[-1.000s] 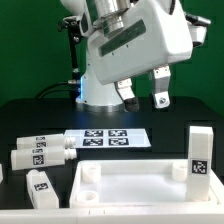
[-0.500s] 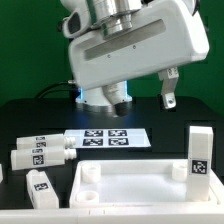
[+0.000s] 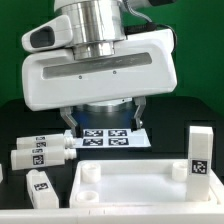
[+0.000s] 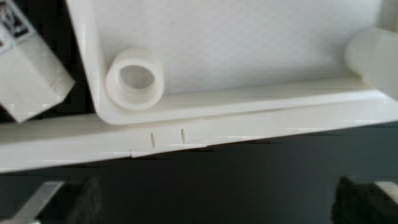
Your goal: Assemble desk
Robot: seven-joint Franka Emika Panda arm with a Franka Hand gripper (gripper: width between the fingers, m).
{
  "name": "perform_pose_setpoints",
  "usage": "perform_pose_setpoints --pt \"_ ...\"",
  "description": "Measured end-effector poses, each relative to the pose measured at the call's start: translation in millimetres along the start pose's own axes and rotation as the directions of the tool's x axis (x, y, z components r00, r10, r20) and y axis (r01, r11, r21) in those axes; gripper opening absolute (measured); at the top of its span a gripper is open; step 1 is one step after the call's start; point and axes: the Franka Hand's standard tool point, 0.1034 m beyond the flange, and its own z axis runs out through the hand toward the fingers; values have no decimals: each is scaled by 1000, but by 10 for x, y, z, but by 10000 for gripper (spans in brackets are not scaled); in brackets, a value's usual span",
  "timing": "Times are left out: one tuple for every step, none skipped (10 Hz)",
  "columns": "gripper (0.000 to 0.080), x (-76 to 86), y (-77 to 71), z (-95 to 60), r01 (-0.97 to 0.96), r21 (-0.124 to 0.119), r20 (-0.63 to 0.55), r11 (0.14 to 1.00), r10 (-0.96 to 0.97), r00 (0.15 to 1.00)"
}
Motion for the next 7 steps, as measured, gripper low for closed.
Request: perform_pose_setpoints --pt "649 -2 4 4 33 -1 1 999 -33 999" --pt "649 -4 7 5 61 -2 1 998 -61 998" --pt "649 -23 52 24 82 -4 5 997 -82 997" --pt "649 -92 291 101 160 -15 24 987 -160 987" --pt "649 -181 557 173 177 -3 70 984 -176 982" --pt "649 -219 787 268 168 -2 93 986 -167 982" --pt "649 -263 875 411 156 -4 112 988 -155 982"
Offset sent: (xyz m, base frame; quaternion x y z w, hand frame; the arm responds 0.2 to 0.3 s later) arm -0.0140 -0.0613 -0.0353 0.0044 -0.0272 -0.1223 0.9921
